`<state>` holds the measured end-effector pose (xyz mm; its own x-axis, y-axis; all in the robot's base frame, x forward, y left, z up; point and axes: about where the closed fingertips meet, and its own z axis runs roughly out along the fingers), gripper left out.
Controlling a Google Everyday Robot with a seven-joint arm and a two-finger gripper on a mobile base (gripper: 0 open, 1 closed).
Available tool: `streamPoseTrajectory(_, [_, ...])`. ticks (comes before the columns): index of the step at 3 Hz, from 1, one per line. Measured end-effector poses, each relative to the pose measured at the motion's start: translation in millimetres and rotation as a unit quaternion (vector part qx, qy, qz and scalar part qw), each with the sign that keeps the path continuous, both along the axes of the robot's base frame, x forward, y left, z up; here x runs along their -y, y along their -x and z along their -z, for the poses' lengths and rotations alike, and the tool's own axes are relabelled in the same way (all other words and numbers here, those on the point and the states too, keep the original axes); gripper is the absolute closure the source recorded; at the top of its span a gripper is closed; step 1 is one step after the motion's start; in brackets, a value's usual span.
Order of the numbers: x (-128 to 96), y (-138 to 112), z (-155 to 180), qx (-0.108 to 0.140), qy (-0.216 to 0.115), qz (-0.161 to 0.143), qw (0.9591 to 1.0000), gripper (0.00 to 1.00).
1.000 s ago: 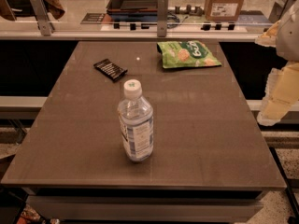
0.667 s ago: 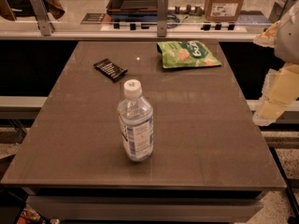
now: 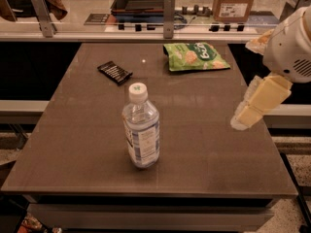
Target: Pick rxbar chocolate
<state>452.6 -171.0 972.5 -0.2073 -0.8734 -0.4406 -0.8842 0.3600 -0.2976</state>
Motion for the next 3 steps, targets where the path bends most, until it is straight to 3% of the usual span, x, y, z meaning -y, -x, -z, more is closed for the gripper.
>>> streamPoseTrajectory(1, [-20,-14,13,0.014,-0.062,0.019,0.9978,0.00])
streamPoseTrajectory(2, [-39,-29,28,0.030,-0.126,0.039,0.9908,0.00])
streamPoseTrajectory(3, [-62,-37,40,0.051,-0.187,0.057,0.9794,0.00])
